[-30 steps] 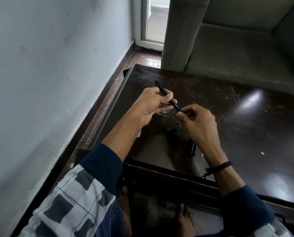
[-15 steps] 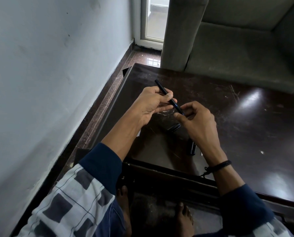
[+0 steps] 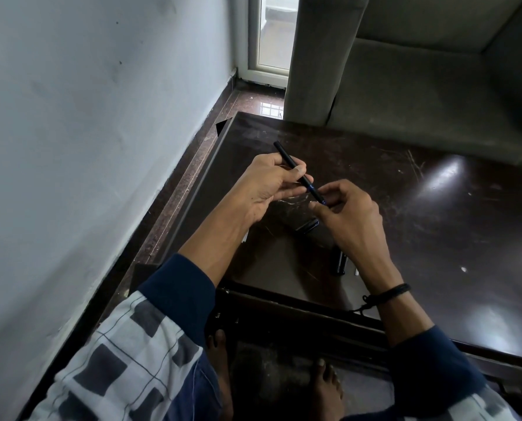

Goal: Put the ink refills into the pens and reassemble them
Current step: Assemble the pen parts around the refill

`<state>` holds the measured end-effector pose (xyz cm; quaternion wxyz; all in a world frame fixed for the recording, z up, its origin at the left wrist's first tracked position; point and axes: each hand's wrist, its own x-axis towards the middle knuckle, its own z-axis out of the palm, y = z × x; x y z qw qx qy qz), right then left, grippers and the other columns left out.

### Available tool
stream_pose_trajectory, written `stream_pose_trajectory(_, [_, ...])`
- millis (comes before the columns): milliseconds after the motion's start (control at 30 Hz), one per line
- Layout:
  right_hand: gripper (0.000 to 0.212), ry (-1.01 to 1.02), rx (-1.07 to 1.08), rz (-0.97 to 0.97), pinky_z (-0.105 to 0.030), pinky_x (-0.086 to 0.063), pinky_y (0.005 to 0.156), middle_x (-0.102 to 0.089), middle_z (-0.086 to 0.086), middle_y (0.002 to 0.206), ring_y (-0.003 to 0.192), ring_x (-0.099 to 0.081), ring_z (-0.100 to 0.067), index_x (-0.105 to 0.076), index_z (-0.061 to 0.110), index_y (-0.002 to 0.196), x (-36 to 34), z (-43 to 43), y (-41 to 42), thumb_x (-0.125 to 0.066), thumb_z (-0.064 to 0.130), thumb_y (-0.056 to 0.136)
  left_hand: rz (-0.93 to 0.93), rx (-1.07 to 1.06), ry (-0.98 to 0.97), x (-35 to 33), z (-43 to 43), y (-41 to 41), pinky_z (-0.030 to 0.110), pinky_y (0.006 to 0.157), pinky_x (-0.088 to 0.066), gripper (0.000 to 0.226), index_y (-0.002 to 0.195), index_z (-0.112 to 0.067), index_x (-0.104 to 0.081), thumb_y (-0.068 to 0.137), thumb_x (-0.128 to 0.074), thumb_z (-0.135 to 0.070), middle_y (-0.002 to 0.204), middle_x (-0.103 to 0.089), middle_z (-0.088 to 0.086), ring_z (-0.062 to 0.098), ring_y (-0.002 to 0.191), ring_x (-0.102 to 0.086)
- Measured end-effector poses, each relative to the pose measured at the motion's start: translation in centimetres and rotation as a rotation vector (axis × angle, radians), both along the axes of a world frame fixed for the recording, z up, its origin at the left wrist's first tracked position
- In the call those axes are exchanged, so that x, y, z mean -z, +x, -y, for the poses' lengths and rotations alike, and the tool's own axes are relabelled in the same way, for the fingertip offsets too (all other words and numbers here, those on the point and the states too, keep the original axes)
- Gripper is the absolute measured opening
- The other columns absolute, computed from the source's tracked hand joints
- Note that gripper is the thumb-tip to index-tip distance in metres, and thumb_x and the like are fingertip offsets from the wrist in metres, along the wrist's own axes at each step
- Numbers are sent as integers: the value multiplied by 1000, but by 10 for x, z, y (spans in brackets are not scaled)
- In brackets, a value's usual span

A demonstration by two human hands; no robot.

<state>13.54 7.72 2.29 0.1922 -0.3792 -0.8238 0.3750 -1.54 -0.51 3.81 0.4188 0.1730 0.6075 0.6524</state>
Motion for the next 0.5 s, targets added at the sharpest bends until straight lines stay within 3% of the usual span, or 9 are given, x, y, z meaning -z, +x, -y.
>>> stream_pose_trajectory(233, [12, -12, -6, 1, -41, -61, 77, -71, 5, 95, 84, -69, -14, -70, 26, 111, 1, 1, -1, -66, 28, 99, 11, 5, 1, -2, 0, 1, 29, 76, -62, 11, 105, -3, -67, 96, -63, 0, 106, -73, 16, 20, 95, -76])
stream_pose_trajectory(400, [18, -5, 0, -12, -34, -57, 75, -68, 11, 95, 86, -67, -10, -67, 30, 111, -1, 2, 0, -73, 31, 94, 9, 3, 9, -2, 2, 0, 29, 75, -62, 10, 104, -4, -67, 96, -63, 1, 103, -73, 15, 20, 94, -76])
stream_pose_trajectory(500, [11, -6, 24, -13, -39, -59, 75, -69, 9, 92, 83, -69, -13, -68, 28, 105, 0, 2, 1, -73, 28, 94, 15, 6, 9, -2, 1, 0, 28, 75, -62, 10, 104, -3, -67, 96, -63, 1, 103, -73, 15, 19, 93, -77])
